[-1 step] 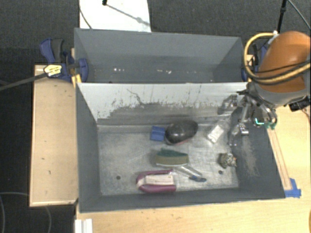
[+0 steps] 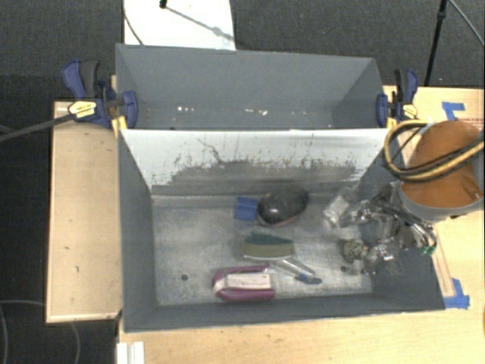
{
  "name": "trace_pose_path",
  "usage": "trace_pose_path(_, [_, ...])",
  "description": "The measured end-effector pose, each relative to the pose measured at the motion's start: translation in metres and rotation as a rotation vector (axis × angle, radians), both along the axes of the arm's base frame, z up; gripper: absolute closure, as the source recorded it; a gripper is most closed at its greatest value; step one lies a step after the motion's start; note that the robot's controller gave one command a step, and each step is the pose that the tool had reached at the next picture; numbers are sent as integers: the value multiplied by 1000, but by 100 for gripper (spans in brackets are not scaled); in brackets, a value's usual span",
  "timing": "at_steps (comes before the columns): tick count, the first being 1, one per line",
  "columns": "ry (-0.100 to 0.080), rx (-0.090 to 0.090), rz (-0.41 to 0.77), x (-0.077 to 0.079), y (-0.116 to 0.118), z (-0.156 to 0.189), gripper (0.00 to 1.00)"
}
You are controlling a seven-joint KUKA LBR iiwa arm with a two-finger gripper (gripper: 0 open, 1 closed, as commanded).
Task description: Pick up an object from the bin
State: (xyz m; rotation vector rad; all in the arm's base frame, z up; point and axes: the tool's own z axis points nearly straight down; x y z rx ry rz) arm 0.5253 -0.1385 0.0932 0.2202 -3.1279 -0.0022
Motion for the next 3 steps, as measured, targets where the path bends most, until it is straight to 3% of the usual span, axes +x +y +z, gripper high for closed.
trace_pose_path(1, [-12,-1,317,8,-8,-8,0])
trace_pose_path(2, [-13,-1,320,8,-7,-7,100])
trace_pose_path(3, [-17,-4,357,17,4,160,100])
